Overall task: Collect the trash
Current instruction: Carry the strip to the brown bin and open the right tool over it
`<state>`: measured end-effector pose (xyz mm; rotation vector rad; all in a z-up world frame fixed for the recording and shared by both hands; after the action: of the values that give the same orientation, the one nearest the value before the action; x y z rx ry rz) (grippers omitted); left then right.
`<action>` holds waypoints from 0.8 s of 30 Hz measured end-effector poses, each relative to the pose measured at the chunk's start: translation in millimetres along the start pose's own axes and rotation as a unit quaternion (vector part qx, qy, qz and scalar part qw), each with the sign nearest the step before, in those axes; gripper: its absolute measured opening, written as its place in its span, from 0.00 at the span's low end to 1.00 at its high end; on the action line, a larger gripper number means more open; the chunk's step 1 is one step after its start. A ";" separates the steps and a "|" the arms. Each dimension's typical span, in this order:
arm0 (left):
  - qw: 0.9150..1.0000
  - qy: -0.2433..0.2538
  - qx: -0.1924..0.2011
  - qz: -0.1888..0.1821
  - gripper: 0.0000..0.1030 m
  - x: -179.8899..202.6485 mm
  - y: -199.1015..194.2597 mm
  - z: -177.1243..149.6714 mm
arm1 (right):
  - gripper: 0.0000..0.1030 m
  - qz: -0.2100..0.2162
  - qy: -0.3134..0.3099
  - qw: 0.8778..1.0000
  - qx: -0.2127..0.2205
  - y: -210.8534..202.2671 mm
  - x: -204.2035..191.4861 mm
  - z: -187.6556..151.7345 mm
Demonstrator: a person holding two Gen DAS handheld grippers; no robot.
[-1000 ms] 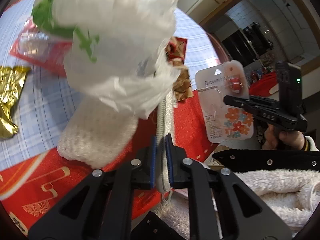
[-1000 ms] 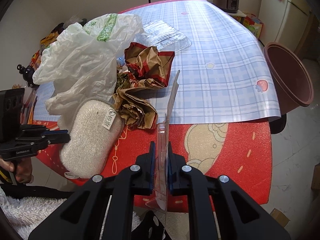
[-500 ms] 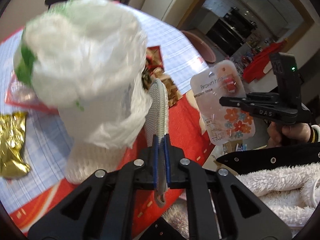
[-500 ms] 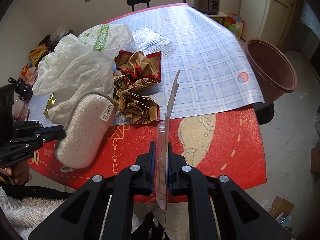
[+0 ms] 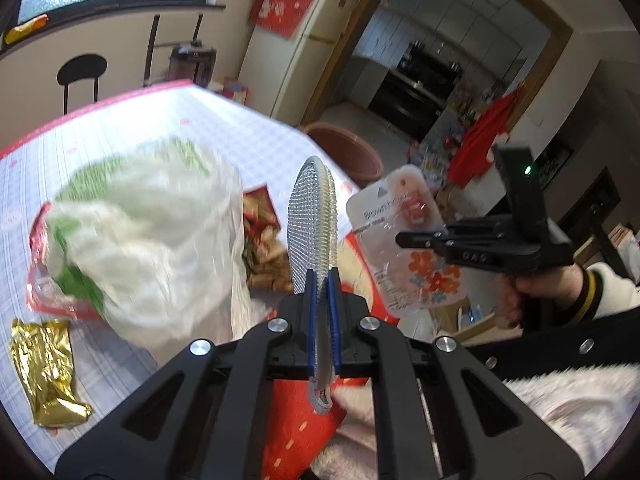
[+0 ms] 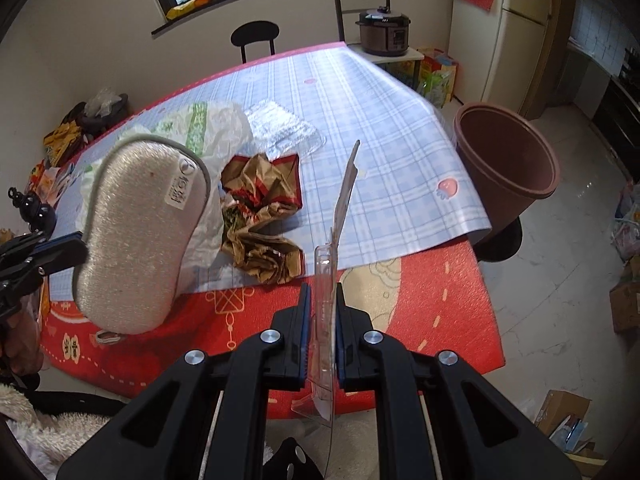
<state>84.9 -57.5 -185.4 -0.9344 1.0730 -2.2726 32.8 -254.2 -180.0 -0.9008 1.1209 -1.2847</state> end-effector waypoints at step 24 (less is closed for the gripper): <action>0.980 -0.132 0.127 0.077 0.09 48.8 4.9 111.0 | 0.11 -0.029 0.012 0.996 0.085 -34.5 224.7 150.8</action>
<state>134.8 -145.9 -118.9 -0.9757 0.6976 -2.0313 156.9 -493.3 -137.2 -0.7971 0.9928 -1.4206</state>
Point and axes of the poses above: each gripper's, at about its wrist camera, not at the fingertips, and y roughly the way its jaws point, x to its right, z to its top, the point moved 1 cm from there along y, roughly the way its jaws point, and after that the axes turned 15 degrees about -x, right-handed, at the moved point
